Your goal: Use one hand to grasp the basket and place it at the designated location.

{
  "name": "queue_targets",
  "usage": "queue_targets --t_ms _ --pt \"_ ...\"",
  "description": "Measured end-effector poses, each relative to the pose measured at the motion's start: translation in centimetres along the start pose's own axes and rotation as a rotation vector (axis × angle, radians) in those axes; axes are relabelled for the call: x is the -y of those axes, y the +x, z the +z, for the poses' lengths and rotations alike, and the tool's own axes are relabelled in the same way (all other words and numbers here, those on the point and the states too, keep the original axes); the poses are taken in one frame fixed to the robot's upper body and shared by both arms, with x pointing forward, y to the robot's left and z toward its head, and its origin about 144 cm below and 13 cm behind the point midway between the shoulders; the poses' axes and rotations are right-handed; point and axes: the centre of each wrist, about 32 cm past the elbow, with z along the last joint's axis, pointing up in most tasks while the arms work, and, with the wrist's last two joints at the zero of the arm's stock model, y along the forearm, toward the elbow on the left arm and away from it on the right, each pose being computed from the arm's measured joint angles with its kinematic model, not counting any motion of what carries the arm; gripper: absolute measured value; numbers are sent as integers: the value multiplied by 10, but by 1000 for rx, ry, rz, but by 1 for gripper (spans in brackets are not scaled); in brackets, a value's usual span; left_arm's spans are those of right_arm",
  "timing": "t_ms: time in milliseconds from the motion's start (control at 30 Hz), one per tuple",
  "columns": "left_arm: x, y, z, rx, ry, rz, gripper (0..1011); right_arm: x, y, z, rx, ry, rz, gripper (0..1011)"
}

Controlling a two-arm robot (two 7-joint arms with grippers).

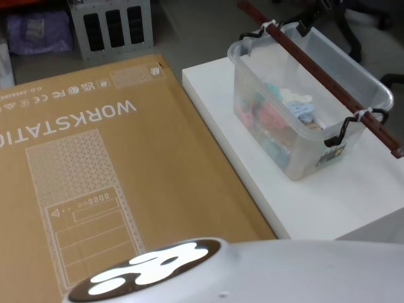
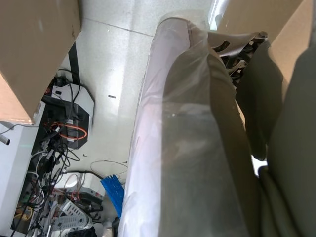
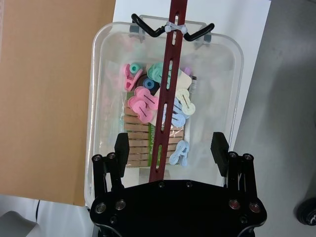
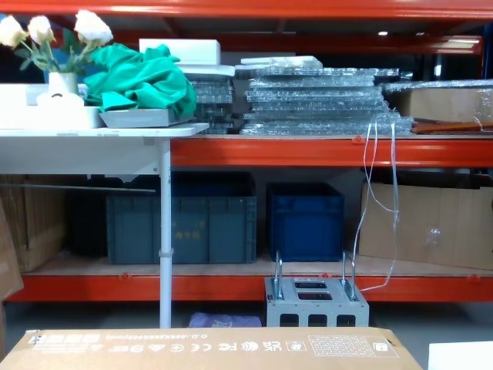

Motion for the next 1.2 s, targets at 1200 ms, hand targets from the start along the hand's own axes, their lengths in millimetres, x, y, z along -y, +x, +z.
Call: queue_targets --t_ms 1200 --pt "0 0 0 0 0 0 0 -60 21 -17 7 85 134 1001"
